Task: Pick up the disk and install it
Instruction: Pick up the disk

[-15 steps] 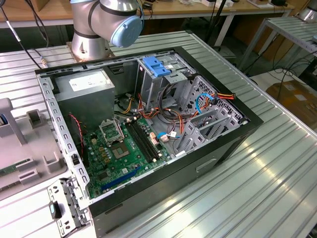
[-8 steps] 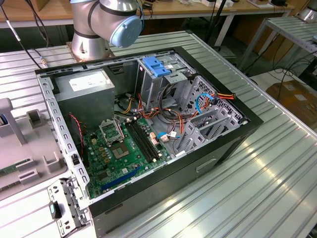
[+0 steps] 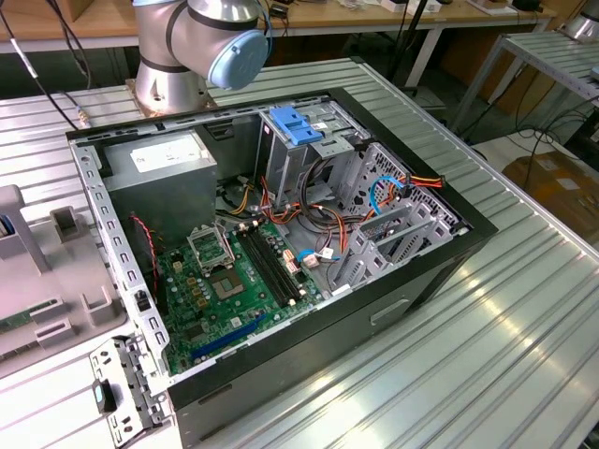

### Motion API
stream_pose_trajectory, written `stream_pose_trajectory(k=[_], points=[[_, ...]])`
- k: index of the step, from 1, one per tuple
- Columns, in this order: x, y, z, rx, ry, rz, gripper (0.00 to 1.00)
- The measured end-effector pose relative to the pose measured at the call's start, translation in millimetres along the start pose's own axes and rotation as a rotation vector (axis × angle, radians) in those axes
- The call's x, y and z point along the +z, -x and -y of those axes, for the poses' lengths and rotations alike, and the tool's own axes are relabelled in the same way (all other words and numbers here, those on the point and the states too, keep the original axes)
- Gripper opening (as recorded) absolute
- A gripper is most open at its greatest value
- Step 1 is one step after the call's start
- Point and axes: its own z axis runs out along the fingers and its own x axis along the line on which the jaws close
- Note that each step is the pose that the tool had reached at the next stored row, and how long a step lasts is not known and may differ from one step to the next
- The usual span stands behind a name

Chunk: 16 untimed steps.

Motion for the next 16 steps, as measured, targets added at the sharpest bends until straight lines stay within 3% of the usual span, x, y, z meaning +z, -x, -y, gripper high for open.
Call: stream_pose_trajectory(k=[6,16], points=[[2.9,-17.7,-1.3,0.0,-0.0001,0.0,0.48],[10.8,-19.5,-1.0,-0.002,0.0,0.0,0.48]])
